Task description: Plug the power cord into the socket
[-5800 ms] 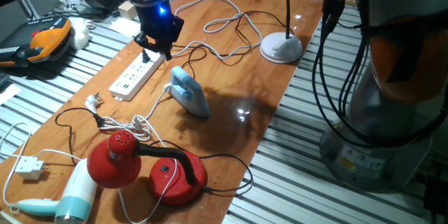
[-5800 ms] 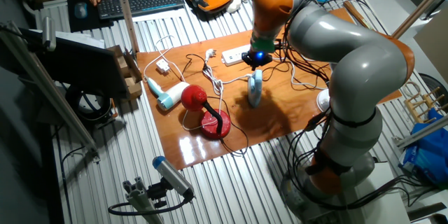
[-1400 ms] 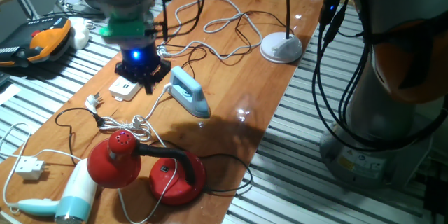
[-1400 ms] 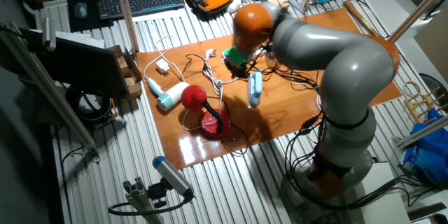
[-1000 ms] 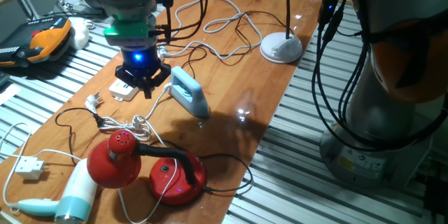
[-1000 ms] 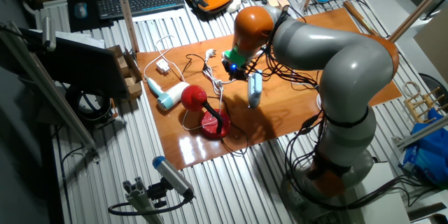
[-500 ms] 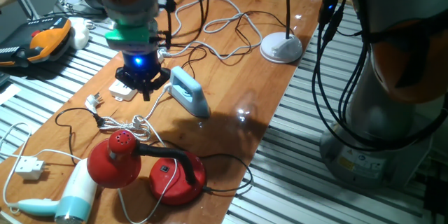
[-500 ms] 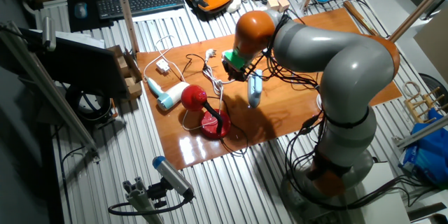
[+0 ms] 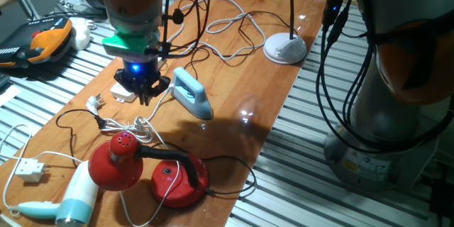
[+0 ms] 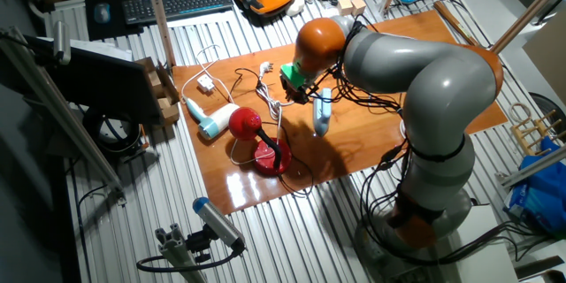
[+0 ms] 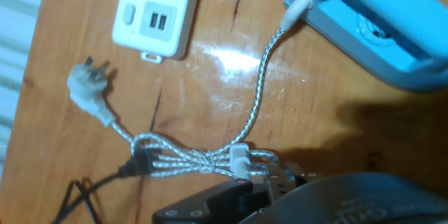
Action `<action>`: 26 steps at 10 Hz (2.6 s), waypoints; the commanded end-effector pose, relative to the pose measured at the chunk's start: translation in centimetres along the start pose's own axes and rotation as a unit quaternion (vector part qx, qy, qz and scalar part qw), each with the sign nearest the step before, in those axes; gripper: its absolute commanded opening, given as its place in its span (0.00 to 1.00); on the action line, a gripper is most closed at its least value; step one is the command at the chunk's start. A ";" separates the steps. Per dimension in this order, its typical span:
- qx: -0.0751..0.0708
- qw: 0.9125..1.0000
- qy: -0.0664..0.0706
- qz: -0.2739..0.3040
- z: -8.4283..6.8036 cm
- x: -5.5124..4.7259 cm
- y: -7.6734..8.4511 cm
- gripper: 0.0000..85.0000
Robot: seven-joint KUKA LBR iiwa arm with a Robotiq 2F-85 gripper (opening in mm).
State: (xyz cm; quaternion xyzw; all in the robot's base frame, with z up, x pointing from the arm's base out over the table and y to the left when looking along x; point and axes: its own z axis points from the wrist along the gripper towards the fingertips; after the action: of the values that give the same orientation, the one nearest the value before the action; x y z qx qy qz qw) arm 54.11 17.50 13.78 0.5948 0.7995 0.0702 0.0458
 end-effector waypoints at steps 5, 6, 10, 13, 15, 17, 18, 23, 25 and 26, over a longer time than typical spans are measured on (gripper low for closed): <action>0.007 0.999 -0.016 0.042 1.0 0.3 0.2 0.40; 0.008 0.999 -0.015 0.044 1.0 0.3 0.3 0.40; 0.007 0.998 -0.016 0.062 1.5 0.3 0.4 0.40; 0.006 0.997 -0.011 0.070 2.5 0.2 0.3 0.40; 0.008 0.997 -0.010 0.072 2.9 0.1 0.3 0.60; 0.008 0.998 -0.007 0.067 3.4 0.1 0.3 0.60; 0.006 0.998 -0.007 0.064 3.7 0.1 0.2 0.60; 0.000 0.998 -0.007 0.065 5.3 0.8 0.3 0.40; 0.000 0.998 -0.007 0.065 5.5 0.9 0.3 0.40; 0.000 0.998 -0.007 0.066 5.5 0.9 0.3 0.40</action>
State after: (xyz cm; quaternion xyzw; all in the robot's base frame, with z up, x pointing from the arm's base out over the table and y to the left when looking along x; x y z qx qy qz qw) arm 55.06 18.78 8.41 0.6476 0.7573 0.0700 0.0476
